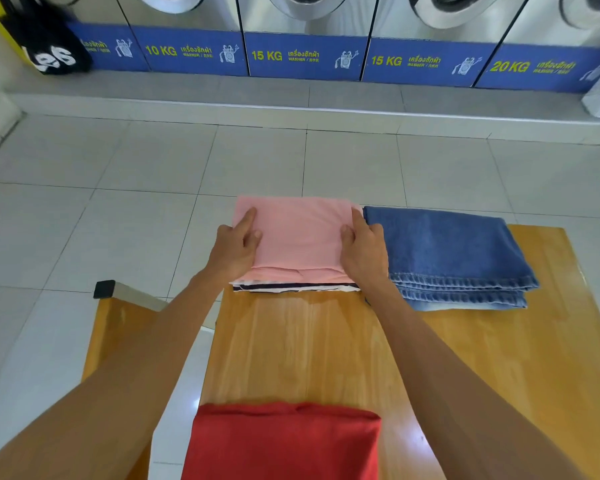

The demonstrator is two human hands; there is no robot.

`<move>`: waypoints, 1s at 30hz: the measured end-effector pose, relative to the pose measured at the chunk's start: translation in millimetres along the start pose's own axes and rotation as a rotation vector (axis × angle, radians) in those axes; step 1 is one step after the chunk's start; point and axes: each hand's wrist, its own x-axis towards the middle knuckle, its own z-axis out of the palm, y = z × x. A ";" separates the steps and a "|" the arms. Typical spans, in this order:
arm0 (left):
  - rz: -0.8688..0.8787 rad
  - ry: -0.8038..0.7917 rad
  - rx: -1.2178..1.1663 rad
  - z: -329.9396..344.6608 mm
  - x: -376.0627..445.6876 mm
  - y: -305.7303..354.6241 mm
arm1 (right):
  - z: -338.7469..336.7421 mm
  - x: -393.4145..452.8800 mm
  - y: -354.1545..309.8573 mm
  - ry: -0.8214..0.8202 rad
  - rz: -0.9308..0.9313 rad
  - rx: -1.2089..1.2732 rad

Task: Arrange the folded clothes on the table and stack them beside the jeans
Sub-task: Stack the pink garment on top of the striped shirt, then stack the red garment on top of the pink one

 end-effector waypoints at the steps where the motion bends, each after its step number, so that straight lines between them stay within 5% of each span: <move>1: -0.002 0.014 -0.028 -0.3 -3.6 -1.2 | -1.5 -2.2 -1.1 -0.003 -0.009 0.002; 11: -0.160 0.197 -0.294 3.4 -155.7 -19.9 | -10.1 -124.1 23.9 0.308 -0.083 -0.006; 21: -0.402 0.161 -0.143 35.7 -326.0 -53.2 | -5.9 -317.1 64.0 -0.107 0.277 -0.034; 30: -0.357 0.108 -0.026 41.0 -332.8 -34.3 | 19.1 -339.2 68.4 0.016 0.215 -0.062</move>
